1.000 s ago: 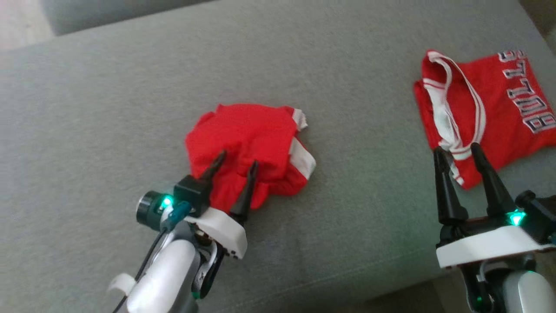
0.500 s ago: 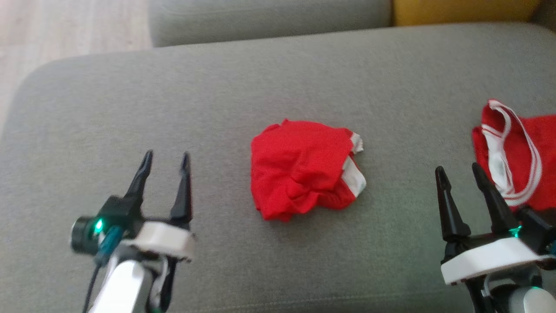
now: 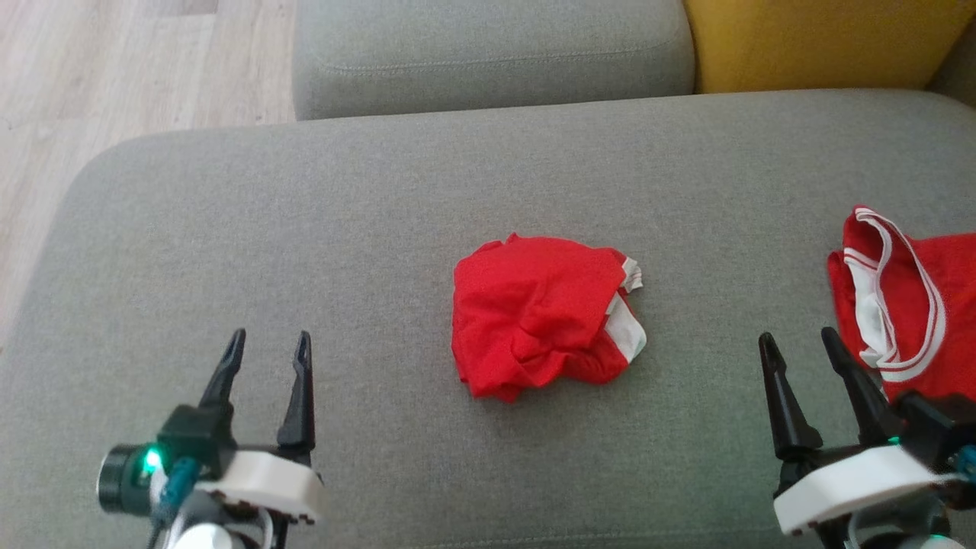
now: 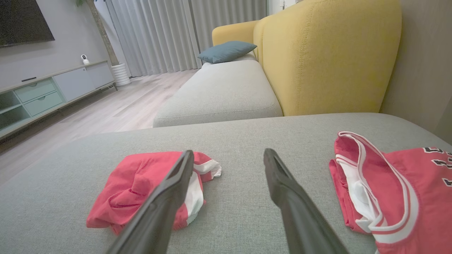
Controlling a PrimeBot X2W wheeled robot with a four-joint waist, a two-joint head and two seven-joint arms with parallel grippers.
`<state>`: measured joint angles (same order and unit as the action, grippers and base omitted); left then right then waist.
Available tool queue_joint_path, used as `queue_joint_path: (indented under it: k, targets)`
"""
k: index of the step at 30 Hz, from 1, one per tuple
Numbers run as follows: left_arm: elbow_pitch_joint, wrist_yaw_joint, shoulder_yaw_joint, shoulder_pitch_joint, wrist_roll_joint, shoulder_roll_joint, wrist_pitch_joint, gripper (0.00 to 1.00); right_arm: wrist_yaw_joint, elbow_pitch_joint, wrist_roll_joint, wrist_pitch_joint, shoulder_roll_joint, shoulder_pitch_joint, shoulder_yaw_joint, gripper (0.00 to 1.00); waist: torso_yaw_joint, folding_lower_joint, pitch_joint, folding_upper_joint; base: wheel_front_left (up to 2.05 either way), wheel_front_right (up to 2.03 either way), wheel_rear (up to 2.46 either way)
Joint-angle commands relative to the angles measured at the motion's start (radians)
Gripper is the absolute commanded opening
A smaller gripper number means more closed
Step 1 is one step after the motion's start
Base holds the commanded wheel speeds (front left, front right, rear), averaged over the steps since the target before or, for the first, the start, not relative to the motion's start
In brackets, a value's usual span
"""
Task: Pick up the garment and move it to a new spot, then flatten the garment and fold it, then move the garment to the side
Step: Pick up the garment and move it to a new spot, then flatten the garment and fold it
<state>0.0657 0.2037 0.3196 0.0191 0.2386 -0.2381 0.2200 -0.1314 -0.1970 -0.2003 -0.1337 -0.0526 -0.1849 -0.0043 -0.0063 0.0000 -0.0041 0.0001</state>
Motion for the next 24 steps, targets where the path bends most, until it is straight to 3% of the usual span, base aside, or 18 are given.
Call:
queue_joint_path:
  k: [1,15,24]
  targets:
    - [-0.047,0.013,-0.025,-0.025,-0.017,-0.019,-0.007,1.00,0.001,-0.037,0.008,-0.003,-0.015,0.021,0.018,1.00,-0.001,0.0000,-0.004,-0.0001,0.00,0.00,0.00]
    - [-0.119,0.038,-0.005,0.006,-0.031,-0.029,-0.040,1.00,0.001,-0.038,0.004,-0.006,-0.012,0.017,0.014,1.00,0.002,0.0000,-0.001,-0.0001,0.00,0.00,0.00]
    - [-0.101,0.032,-0.005,-0.003,-0.022,-0.037,-0.026,1.00,0.001,-0.035,0.002,-0.005,-0.011,0.022,0.016,1.00,-0.001,0.0000,0.004,-0.0001,0.00,0.00,0.00]
